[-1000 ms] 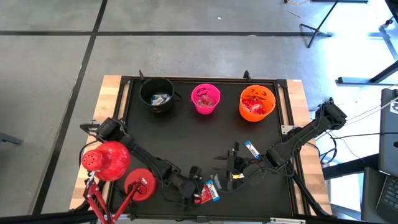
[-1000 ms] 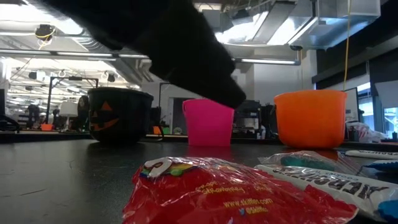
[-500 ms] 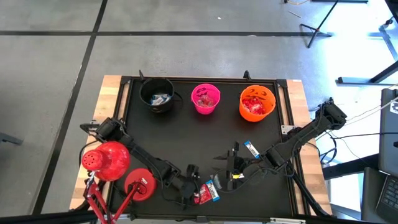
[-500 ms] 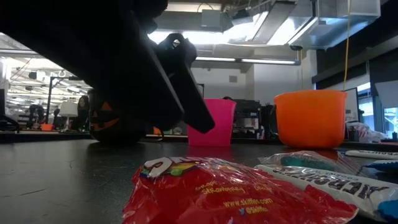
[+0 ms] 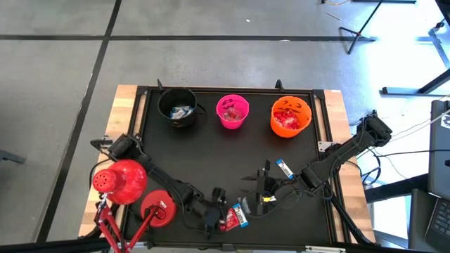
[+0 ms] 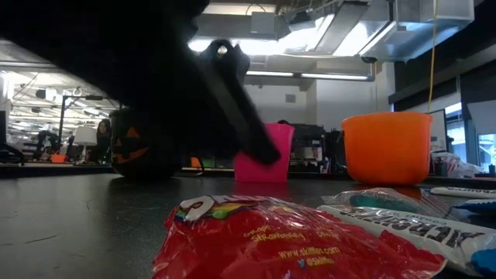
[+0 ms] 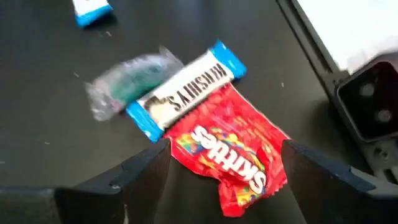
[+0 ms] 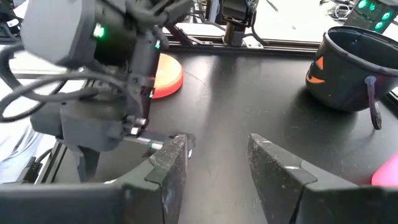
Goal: Organize candy in baskets
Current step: Put the red candy into the orange bucket
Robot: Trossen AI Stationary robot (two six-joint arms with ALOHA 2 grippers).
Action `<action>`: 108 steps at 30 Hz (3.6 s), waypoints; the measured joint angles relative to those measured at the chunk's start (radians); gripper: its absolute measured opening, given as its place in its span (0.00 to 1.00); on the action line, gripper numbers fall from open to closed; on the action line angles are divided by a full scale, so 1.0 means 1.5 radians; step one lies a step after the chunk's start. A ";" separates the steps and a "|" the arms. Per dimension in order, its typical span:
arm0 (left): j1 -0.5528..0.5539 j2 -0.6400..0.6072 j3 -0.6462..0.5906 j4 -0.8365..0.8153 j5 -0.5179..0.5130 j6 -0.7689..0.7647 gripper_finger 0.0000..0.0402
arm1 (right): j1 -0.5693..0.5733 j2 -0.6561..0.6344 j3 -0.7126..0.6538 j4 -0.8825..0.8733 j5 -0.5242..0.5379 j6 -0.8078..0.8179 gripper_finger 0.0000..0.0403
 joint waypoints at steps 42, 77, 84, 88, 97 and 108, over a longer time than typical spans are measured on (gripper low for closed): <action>-0.026 -0.244 -0.002 -0.304 -0.397 -0.011 0.01 | -0.021 0.032 0.000 0.080 -0.016 0.019 0.41; -0.032 -0.249 -0.001 -0.296 -0.418 -0.016 0.01 | -0.123 0.063 0.000 0.155 -0.199 0.050 0.13; -0.032 -0.249 -0.001 -0.292 -0.405 -0.018 0.01 | -0.123 0.063 0.000 0.155 -0.211 0.035 0.05; -0.032 -0.249 -0.001 -0.284 -0.384 -0.027 0.05 | -0.123 0.063 0.000 0.141 -0.212 0.035 0.02; -0.032 -0.250 -0.017 -0.254 -0.386 -0.029 0.15 | -0.123 0.063 0.000 0.112 -0.210 0.038 0.01; -0.032 -0.250 -0.280 0.136 -0.387 -0.030 0.18 | -0.122 0.063 0.000 0.079 -0.180 0.054 0.01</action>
